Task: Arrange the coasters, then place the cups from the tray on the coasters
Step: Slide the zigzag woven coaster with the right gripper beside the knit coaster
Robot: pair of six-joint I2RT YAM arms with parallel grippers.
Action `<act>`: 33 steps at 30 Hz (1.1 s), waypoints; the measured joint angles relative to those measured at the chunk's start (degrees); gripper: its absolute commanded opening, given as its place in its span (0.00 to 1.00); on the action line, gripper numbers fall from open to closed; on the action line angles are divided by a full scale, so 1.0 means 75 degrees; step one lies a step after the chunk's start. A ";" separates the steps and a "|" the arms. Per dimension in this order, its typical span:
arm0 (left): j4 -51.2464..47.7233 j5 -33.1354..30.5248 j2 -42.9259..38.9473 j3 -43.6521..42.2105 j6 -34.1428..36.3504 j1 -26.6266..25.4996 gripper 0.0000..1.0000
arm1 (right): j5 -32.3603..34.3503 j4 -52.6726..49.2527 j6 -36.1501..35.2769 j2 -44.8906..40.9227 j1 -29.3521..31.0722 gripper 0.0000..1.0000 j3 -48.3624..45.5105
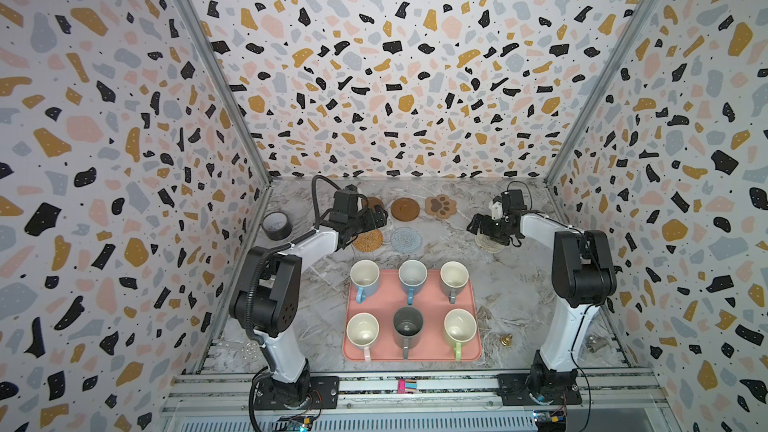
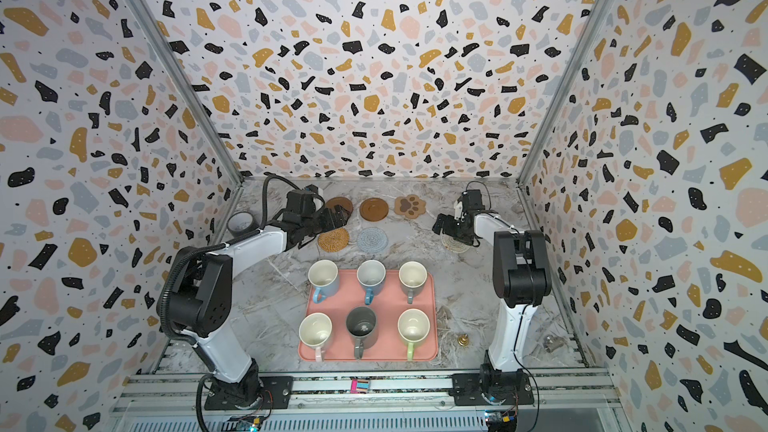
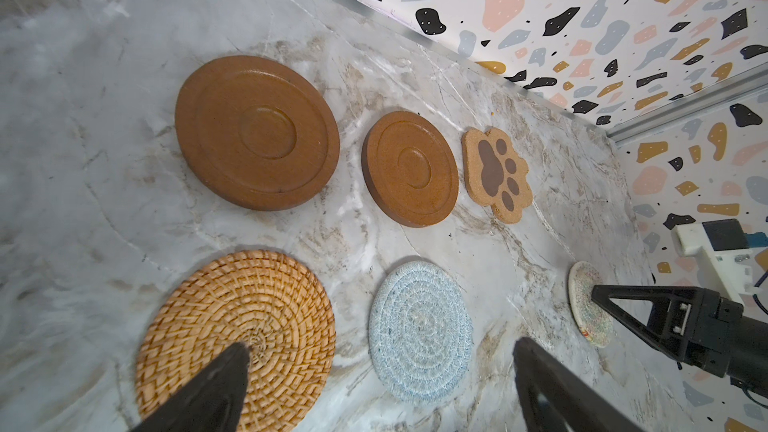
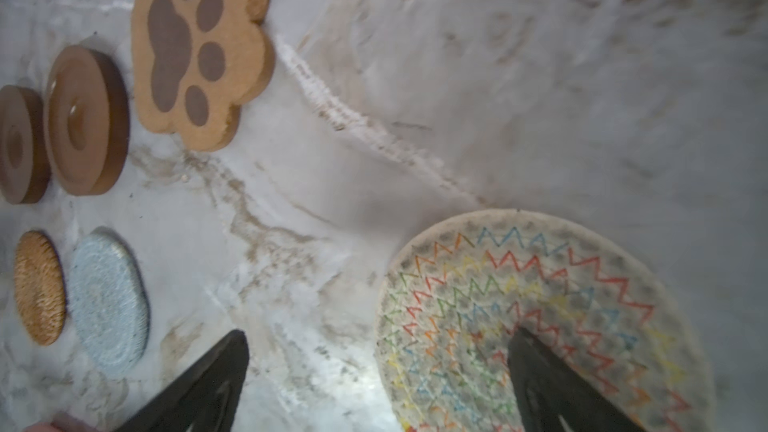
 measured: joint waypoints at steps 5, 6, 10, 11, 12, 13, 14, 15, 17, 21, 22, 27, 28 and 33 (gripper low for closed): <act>0.0000 0.0000 -0.0003 0.0000 0.0000 0.0000 1.00 | -0.0242 0.0009 0.0216 0.0000 0.0577 0.99 0.0000; 0.0003 0.0003 -0.0003 0.0000 0.0000 0.0000 1.00 | -0.0306 0.0012 0.0259 0.0000 0.0662 0.99 0.0000; 0.0003 0.0000 -0.0003 0.0000 0.0000 0.0000 1.00 | -0.0525 0.0003 0.0452 0.0012 0.0962 0.99 0.0035; 0.0000 0.0000 -0.0003 0.0000 0.0000 0.0000 1.00 | -0.0565 -0.0015 0.0490 0.0041 0.1020 0.99 0.0079; 0.0003 0.0000 -0.0003 0.0000 0.0000 0.0000 1.00 | -0.0609 -0.0017 0.0530 0.0090 0.1087 0.99 0.0143; 0.0003 0.0000 -0.0003 0.0000 0.0000 0.0000 1.00 | -0.0653 -0.0020 0.0565 0.0149 0.1145 0.99 0.0216; 0.0000 0.0003 -0.0003 0.0000 0.0000 0.0000 1.00 | -0.0694 -0.0017 0.0595 0.0198 0.1198 0.99 0.0283; 0.0003 0.0000 -0.0003 0.0000 0.0000 0.0000 1.00 | -0.0746 -0.0015 0.0621 0.0268 0.1253 0.99 0.0370; 0.0003 0.0000 -0.0003 0.0000 0.0000 0.0000 1.00 | -0.0831 0.0003 0.0679 0.0367 0.1349 0.99 0.0495; 0.0003 -0.0017 -0.0003 -0.0003 0.0000 0.0000 1.00 | -0.0979 0.0070 0.0775 0.0484 0.1483 0.99 0.0618; 0.0000 -0.0017 -0.0003 -0.0003 0.0000 0.0003 1.00 | -0.1005 0.0093 0.0793 0.0493 0.1501 0.99 0.0621; -0.0006 -0.0023 -0.0003 -0.0032 0.0000 0.0006 1.00 | -0.1177 0.0178 0.0906 0.0548 0.1562 0.99 0.0653; -0.0003 -0.0023 -0.0003 -0.0032 0.0000 0.0006 1.00 | -0.1198 0.0184 0.0927 0.0565 0.1574 0.99 0.0682; -0.0006 -0.0023 -0.0003 -0.0032 0.0000 0.0009 1.00 | -0.1311 0.0268 0.0994 0.0647 0.1641 0.99 0.0752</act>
